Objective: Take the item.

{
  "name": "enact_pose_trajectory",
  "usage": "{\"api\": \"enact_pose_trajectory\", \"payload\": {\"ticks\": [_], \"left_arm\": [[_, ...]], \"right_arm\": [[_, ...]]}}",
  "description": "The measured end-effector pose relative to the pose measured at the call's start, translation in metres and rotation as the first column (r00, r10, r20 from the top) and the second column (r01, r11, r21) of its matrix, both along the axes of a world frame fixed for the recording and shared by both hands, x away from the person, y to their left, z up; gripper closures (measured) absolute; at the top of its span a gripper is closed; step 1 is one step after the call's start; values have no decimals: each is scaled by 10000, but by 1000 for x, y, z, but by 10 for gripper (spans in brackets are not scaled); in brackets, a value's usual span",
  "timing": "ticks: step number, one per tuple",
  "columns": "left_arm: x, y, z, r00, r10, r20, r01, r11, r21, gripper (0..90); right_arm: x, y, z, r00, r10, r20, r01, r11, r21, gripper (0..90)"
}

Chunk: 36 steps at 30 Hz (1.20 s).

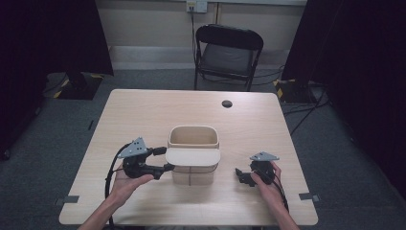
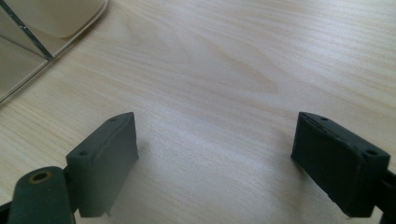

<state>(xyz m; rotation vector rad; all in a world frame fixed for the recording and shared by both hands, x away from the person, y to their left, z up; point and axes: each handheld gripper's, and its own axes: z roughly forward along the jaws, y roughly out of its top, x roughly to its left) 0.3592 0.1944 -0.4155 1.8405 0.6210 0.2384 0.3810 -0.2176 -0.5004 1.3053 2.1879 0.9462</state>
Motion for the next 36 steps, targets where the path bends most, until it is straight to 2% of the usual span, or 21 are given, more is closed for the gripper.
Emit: {"api": "enact_pose_trajectory", "payload": {"ticks": [16,18,20,25,31,36], "left_arm": [[3,1,2,10000,-7,-33,6,9999,-111,319],[4,1,4,10000,33,-37,-34,9996,-273,321],[6,1,6,10000,-47,-43,46,9999,-158,321],[6,1,6,10000,-8,-22,7,9997,-244,324],[9,0,10,10000,-50,28,50,10000,-45,325],[11,1,9,10000,-44,51,44,10000,-51,349]], "right_arm": [[0,0,0,10000,1,1,-1,10000,-1,135],[0,0,0,10000,-9,2,9,10000,-16,135],[0,0,0,10000,-8,0,8,10000,-14,135],[0,0,0,10000,1,2,-1,10000,-1,135],[0,0,0,10000,1,1,-1,10000,-2,135],[0,0,0,10000,0,1,0,10000,-4,135]]}}
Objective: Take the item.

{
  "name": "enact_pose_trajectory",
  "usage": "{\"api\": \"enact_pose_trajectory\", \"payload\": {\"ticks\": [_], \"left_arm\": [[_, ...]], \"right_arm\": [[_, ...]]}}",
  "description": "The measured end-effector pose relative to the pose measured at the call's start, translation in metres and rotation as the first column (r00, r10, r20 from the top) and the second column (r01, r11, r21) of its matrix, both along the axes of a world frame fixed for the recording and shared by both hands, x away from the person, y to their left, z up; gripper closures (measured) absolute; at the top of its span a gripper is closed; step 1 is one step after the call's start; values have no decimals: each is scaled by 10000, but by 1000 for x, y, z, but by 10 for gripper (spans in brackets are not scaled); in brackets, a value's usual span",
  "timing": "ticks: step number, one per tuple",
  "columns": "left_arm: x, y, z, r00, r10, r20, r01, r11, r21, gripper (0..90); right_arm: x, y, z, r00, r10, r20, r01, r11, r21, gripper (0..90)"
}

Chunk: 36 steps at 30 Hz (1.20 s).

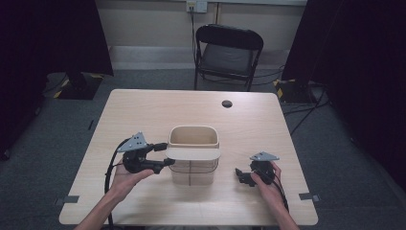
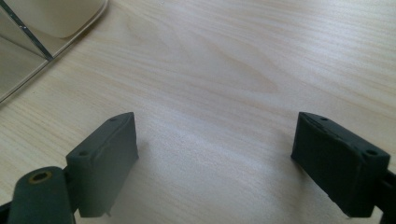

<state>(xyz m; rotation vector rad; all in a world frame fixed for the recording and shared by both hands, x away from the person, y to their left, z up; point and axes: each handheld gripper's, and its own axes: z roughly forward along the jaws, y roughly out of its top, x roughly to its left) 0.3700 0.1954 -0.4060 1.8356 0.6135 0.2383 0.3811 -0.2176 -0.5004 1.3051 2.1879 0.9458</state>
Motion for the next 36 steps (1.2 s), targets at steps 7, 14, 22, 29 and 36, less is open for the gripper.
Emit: {"api": "enact_pose_trajectory", "payload": {"ticks": [7,14,22,29,36], "left_arm": [[1,0,1,10000,3,-73,-3,10000,-48,351],[2,-1,2,10000,32,-49,-33,9997,-244,355],[1,-6,6,10000,-54,-25,54,9996,-293,389],[3,-7,7,9998,-190,-110,186,9991,-388,407],[5,-7,8,9995,-302,-119,297,9986,-428,429]], "right_arm": [[0,0,0,10000,2,1,-2,10000,-1,135],[0,0,0,10000,5,3,-5,10000,-1,135],[0,0,0,10000,-9,0,9,10000,-13,135],[0,0,0,10000,3,-1,-3,10000,-1,135],[0,0,0,10000,6,3,-6,10000,0,135]]}}
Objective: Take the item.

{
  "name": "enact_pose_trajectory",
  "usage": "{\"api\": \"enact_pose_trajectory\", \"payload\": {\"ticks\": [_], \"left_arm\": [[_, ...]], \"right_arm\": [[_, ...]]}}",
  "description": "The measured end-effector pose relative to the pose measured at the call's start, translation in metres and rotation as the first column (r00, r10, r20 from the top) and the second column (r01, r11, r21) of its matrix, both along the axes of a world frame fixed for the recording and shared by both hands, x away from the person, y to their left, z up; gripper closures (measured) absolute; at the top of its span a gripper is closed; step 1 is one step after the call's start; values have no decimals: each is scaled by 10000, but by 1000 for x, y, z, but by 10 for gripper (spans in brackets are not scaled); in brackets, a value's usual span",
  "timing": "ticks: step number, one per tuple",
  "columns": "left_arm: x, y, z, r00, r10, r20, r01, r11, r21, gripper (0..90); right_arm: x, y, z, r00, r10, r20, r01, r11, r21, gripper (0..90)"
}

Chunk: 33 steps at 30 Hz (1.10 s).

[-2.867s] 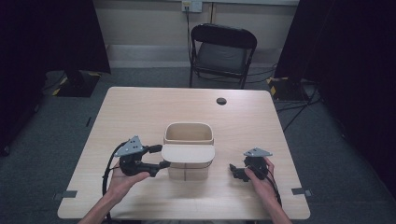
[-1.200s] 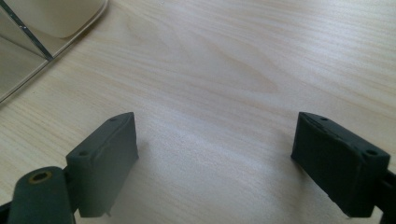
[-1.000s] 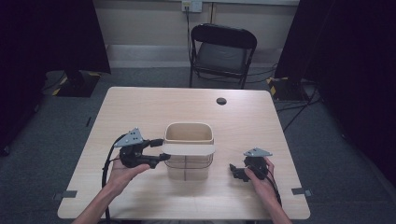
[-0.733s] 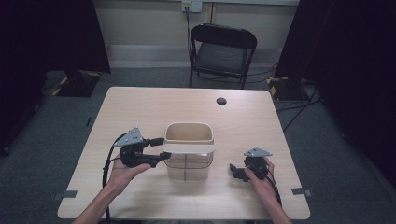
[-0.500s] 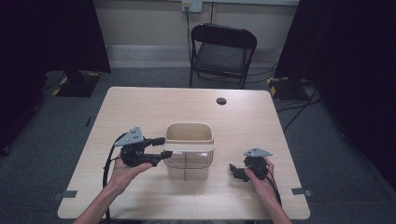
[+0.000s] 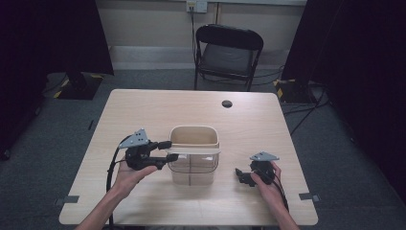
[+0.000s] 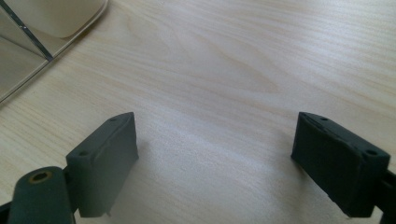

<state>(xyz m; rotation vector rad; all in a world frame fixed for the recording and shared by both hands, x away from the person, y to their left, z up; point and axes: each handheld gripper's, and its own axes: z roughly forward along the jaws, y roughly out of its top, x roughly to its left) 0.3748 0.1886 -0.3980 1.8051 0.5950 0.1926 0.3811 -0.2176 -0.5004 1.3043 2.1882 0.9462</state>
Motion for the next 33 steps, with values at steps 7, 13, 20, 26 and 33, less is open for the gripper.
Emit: {"api": "enact_pose_trajectory", "payload": {"ticks": [7,13,20,26,33], "left_arm": [[4,1,2,9996,-114,-255,112,9999,-107,446],[5,1,2,9996,-103,-273,100,9999,-112,455],[8,1,4,9994,-142,-310,138,9998,-129,473],[10,-3,7,9993,-197,-307,193,9997,-126,489],[12,-4,10,9993,-173,-337,170,9998,-102,509]], "right_arm": [[0,0,0,10000,6,-8,-6,10000,5,135],[0,0,0,10000,-3,-3,3,10000,0,135],[0,0,0,10000,-7,-2,7,10000,-1,135],[0,0,0,10000,-13,-3,13,10000,-14,135],[0,0,0,10000,-14,-4,14,10000,-14,135]]}}
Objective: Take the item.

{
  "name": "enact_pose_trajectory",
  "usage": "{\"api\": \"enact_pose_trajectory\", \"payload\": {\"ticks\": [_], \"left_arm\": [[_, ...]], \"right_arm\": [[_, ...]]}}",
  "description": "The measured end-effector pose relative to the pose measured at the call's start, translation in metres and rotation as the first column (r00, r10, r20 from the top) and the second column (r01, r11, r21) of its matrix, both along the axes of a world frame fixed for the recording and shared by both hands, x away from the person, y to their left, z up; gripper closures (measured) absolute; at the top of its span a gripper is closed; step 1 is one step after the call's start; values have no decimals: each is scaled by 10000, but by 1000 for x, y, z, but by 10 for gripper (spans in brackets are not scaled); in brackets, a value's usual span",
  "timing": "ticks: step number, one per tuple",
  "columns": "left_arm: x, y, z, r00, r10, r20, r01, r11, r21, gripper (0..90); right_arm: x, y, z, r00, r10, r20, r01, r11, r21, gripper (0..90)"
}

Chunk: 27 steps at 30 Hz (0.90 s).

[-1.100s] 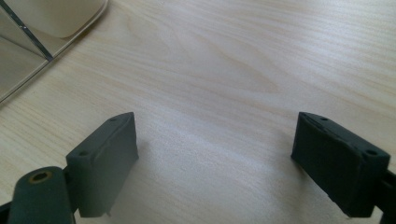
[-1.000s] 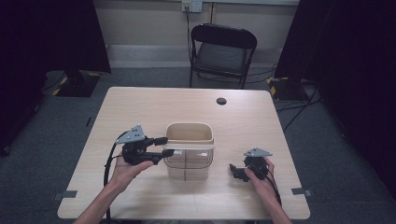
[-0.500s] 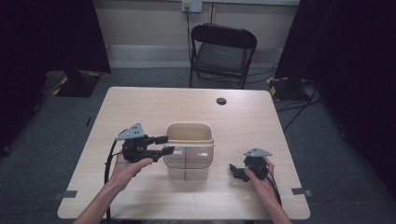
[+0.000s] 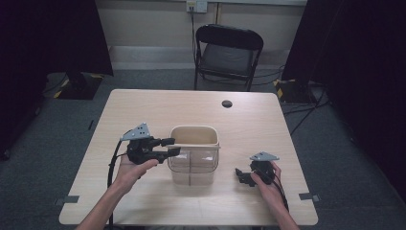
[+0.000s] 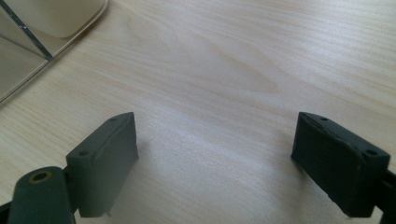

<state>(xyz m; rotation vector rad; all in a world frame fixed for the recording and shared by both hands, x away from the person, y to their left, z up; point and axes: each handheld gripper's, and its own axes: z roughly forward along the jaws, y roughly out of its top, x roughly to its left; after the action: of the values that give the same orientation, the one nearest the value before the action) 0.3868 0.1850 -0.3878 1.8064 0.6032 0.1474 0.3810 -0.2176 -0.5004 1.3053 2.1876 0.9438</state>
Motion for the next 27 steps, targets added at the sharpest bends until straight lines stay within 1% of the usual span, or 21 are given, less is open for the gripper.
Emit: {"api": "enact_pose_trajectory", "payload": {"ticks": [7,11,12,16,22,25,27], "left_arm": [[2,0,0,9999,-14,-118,13,9999,-119,514],[3,0,1,9999,-54,-101,53,10000,-59,525],[3,0,2,9999,-44,-98,45,10000,69,528],[4,0,3,10000,-57,-74,57,9999,93,532],[6,0,4,9999,-57,-148,59,9999,120,545],[7,0,3,9997,-89,-235,89,10000,-5,549],[8,1,4,9997,-52,-231,55,9999,128,552]], "right_arm": [[0,0,0,10000,14,-5,-14,10000,11,135],[0,0,0,10000,16,-2,-16,10000,16,135],[0,0,0,10000,5,4,-5,10000,1,135],[0,0,0,10000,14,5,-14,10000,16,135],[0,0,0,10000,0,2,0,10000,1,135],[0,0,0,10000,9,4,-9,10000,15,135],[0,0,0,10000,0,1,0,10000,3,135]]}}
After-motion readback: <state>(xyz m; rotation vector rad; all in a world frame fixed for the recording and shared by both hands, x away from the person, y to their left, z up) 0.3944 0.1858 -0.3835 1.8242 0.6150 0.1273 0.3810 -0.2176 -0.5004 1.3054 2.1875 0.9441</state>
